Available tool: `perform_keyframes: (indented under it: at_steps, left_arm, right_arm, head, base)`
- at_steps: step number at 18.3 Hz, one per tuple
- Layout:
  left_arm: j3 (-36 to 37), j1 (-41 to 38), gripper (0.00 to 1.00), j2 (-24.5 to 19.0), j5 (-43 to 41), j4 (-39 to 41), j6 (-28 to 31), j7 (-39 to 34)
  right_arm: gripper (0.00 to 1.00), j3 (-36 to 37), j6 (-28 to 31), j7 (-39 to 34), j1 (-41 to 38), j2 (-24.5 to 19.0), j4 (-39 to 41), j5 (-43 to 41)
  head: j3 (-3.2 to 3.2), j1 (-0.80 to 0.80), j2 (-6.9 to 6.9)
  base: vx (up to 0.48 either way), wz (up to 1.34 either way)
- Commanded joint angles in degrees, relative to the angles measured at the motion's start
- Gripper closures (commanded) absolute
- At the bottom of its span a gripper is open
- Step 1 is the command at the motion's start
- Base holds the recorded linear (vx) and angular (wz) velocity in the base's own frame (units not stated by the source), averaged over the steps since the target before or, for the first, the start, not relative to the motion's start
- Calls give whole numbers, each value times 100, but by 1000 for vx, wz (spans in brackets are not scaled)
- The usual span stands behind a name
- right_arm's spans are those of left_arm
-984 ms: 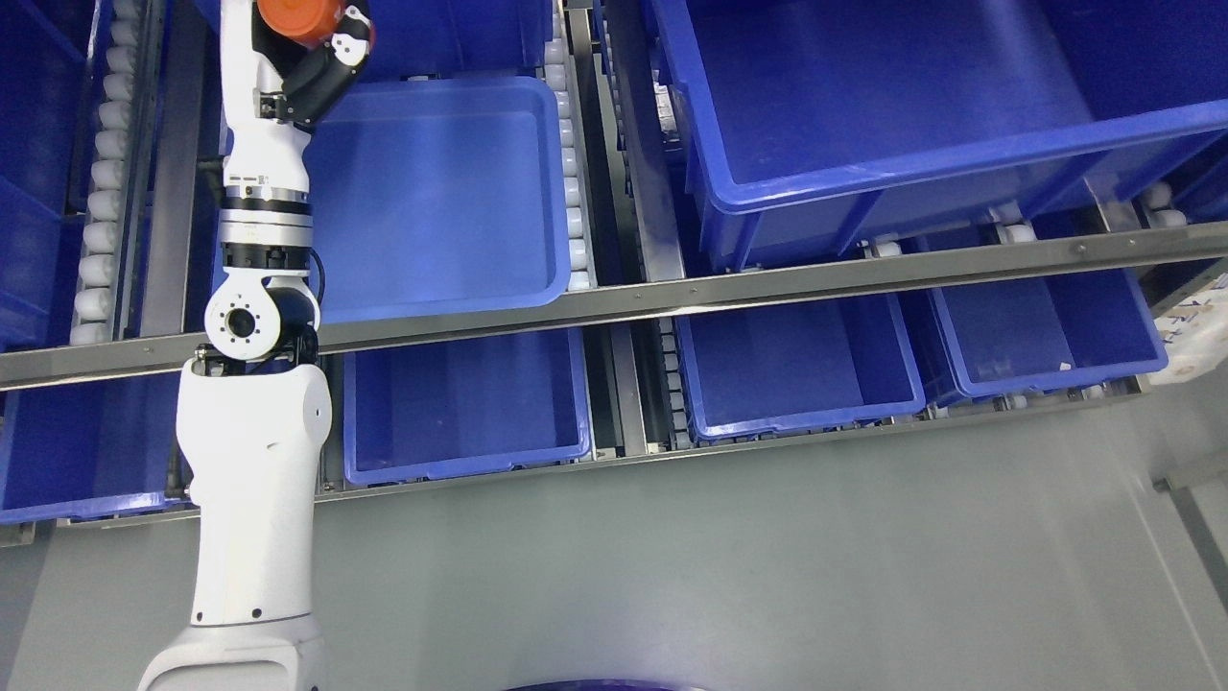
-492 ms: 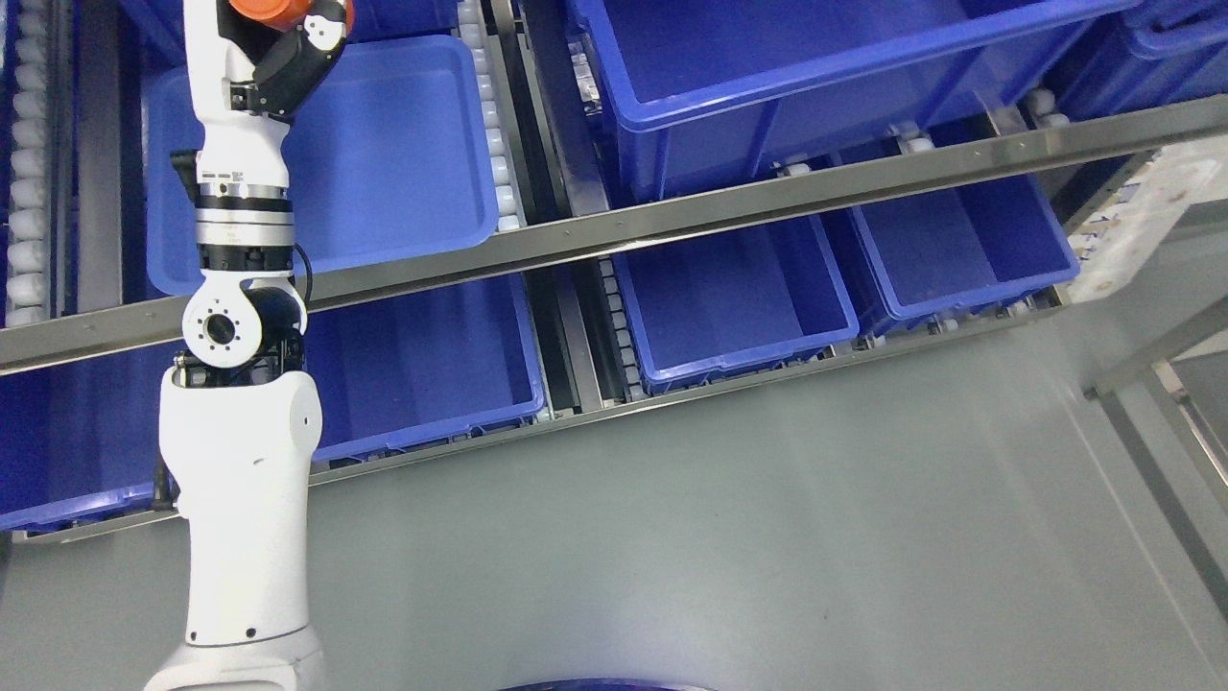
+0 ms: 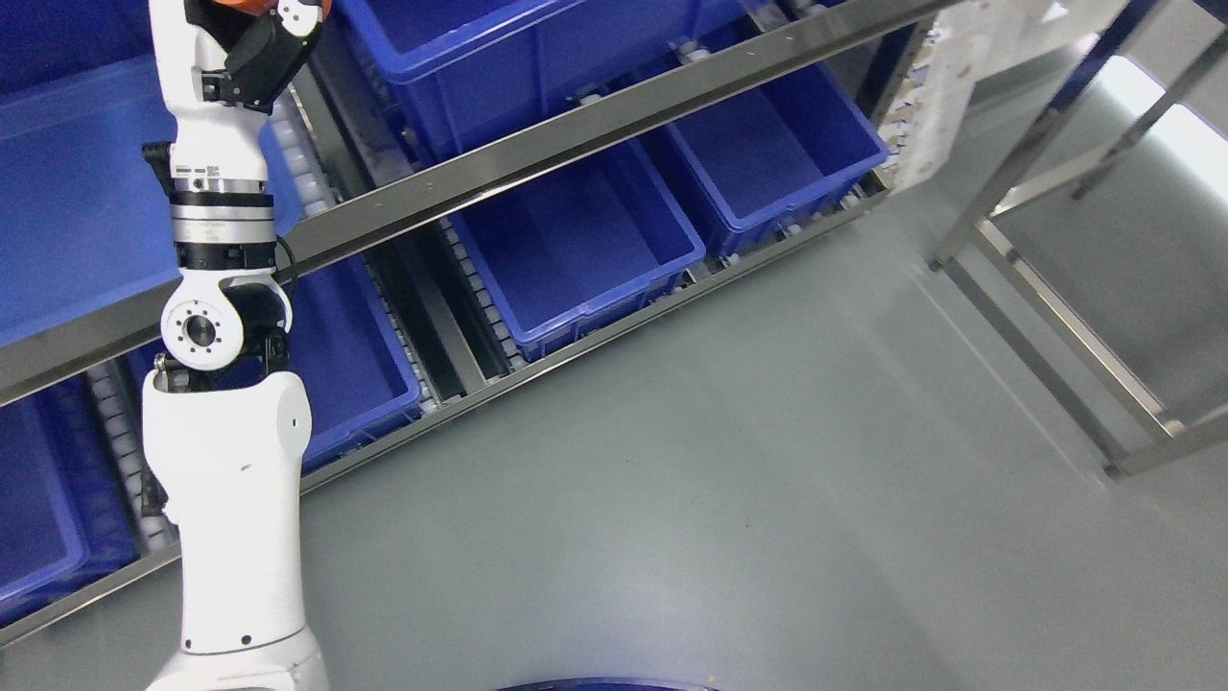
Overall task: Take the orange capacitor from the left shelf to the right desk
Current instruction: 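Carry the capacitor in the left hand while turning toward the steel table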
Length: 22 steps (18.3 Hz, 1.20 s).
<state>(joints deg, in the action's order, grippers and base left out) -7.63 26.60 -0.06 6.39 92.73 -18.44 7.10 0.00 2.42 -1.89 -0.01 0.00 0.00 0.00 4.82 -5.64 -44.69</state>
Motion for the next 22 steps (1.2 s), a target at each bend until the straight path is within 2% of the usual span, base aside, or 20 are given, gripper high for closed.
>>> perform_keyframes:
  at_steps: [1,11,22]
  left_arm:
    - [68,64,98,-94,2,184,-2,2]
    - [209,108,98,-94,11,184,7,2]
    - [385,108,98,-94,108,176,7,2]
  right_arm:
    - [0,62,-31,5,-78,100,193,0]
    - [0,62,-31,5,-78,100,193,0]
    - [0,62,-31,5,-78,100,193,0]
  head:
    - [0,0,0]
    - [0,0,0]
    - [0,0,0]
  base:
    - [-59,-641]
    - [50,-615]
    - [249,-622]
